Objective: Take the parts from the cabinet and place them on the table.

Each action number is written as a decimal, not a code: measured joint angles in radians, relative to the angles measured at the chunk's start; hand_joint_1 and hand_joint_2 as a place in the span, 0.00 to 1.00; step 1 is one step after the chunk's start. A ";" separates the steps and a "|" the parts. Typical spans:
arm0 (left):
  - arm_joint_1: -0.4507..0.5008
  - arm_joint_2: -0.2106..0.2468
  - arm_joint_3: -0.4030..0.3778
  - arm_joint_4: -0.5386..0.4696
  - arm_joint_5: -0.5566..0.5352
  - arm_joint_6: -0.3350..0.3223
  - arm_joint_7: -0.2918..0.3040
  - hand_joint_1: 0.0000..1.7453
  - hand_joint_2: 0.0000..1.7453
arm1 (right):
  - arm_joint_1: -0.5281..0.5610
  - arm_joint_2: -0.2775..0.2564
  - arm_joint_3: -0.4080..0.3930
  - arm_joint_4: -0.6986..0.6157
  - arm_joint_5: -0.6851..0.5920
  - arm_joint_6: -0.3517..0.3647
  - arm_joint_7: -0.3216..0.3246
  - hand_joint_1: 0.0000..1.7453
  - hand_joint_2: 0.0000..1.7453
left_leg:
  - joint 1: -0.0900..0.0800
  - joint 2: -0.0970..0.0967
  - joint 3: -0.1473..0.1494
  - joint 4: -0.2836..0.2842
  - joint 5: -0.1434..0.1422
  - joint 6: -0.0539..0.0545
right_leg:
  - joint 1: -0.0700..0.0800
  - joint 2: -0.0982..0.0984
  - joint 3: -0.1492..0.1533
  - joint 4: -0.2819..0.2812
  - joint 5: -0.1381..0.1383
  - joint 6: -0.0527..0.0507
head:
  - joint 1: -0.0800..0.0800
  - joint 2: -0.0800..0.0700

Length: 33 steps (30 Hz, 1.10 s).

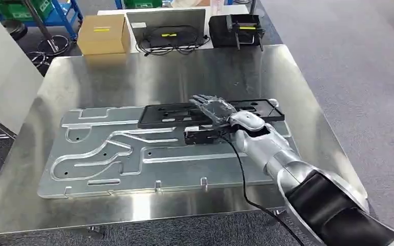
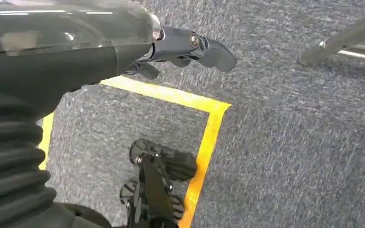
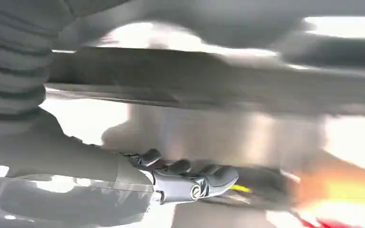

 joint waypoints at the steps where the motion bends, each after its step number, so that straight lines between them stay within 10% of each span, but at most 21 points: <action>1: -0.001 0.000 0.003 0.000 -0.001 0.000 0.003 0.00 0.00 | 0.019 -0.001 -0.026 -0.050 -0.084 0.037 -0.054 0.00 0.00 | 0.000 0.001 -0.018 0.044 -0.033 -0.002 | -0.003 0.000 0.001 -0.001 -0.001 -0.006 | 0.000 0.000; 5: 0.002 0.000 0.011 0.000 -0.010 -0.001 0.019 0.00 0.00 | 0.163 -0.058 -0.127 -0.301 -0.434 0.125 -0.188 0.00 0.00 | 0.004 0.001 -0.144 0.309 -0.135 -0.010 | 0.002 -0.007 0.007 0.000 -0.008 -0.010 | 0.000 0.000; 9: 0.004 0.003 0.026 0.000 -0.010 -0.001 0.030 0.00 0.00 | 0.317 -0.129 -0.259 -0.585 -0.634 0.063 -0.283 0.00 0.00 | 0.005 0.000 -0.009 0.035 0.020 -0.003 | 0.001 -0.007 0.024 0.004 -0.024 0.001 | 0.000 0.000; 15: 0.006 0.004 0.047 0.000 0.001 -0.003 0.037 0.00 0.00 | 0.606 -0.209 -0.474 -1.070 -0.710 -0.122 -0.304 0.00 0.00 | 0.004 -0.003 0.023 -0.017 0.001 0.031 | 0.001 -0.003 0.026 0.014 -0.043 0.035 | 0.000 0.000; 20: 0.010 0.002 0.065 0.000 0.010 -0.020 0.025 0.00 0.00 | 0.890 -0.229 -0.654 -1.301 -0.594 -0.277 -0.304 0.00 0.00 | 0.003 -0.007 0.028 -0.018 -0.005 0.047 | -0.004 -0.003 -0.127 0.323 -0.182 0.052 | 0.000 0.000; 22: 0.012 0.001 0.071 0.000 0.010 -0.021 0.025 0.00 0.00 | 0.954 -0.229 -0.701 -1.340 -0.574 -0.283 -0.304 0.00 0.00 | 0.002 -0.005 0.030 -0.015 -0.008 0.044 | -0.007 -0.003 -0.111 0.268 -0.128 0.051 | 0.000 0.000; 24: 0.009 -0.002 0.074 0.000 0.010 -0.021 0.024 0.00 0.00 | 0.997 -0.229 -0.736 -1.383 -0.561 -0.294 -0.304 0.00 0.00 | 0.001 0.000 0.032 -0.009 -0.010 0.041 | -0.007 -0.004 -0.015 0.079 -0.036 0.045 | 0.000 0.000; 30: 0.009 -0.005 0.080 0.000 -0.011 -0.026 0.016 0.00 0.00 | 1.165 -0.171 -0.813 -1.389 -0.384 -0.331 -0.304 0.00 0.00 | -0.006 -0.004 0.034 -0.010 -0.012 0.007 | -0.006 -0.006 0.015 -0.001 -0.010 0.010 | 0.000 0.000; 33: 0.008 -0.007 0.081 0.000 -0.015 -0.027 0.017 0.00 0.00 | 1.221 -0.125 -0.846 -1.354 -0.325 -0.334 -0.303 0.00 0.00 | 0.001 -0.001 -0.019 0.145 -0.144 -0.002 | -0.005 -0.010 0.001 -0.003 0.002 -0.006 | 0.000 0.000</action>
